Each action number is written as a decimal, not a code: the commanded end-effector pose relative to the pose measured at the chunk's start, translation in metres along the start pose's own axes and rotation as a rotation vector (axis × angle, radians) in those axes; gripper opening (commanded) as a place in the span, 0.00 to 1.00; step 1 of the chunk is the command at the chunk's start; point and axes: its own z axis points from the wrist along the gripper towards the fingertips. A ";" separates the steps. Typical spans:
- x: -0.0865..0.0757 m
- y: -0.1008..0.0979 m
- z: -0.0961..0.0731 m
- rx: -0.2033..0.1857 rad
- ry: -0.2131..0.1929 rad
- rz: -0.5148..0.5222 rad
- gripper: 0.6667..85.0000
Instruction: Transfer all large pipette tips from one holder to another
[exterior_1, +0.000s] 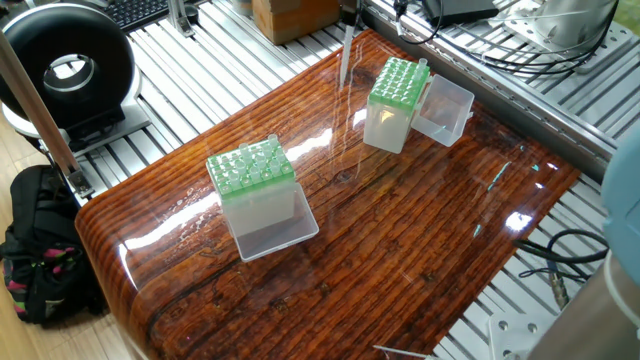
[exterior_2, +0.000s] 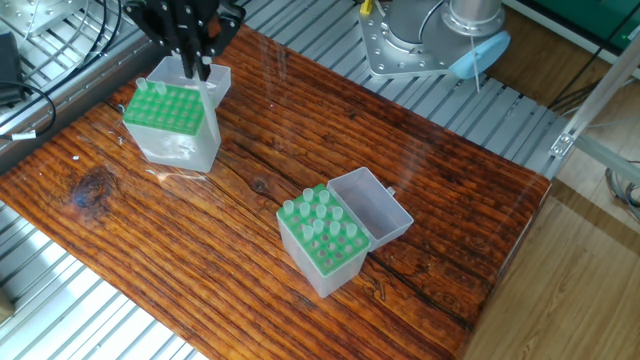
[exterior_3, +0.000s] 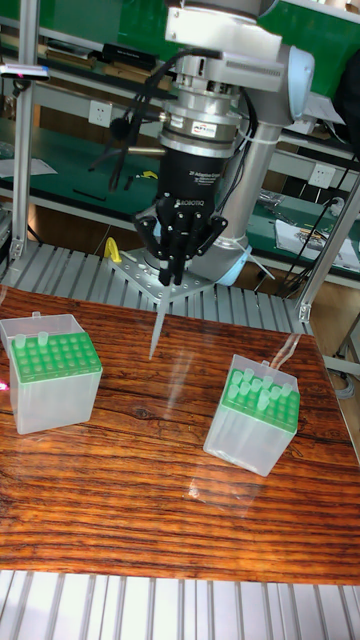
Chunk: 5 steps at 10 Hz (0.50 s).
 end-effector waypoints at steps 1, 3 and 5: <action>0.013 -0.008 0.001 0.032 -0.011 0.048 0.06; 0.042 -0.031 -0.007 0.015 -0.005 0.007 0.07; 0.063 -0.054 -0.012 -0.002 -0.004 -0.025 0.08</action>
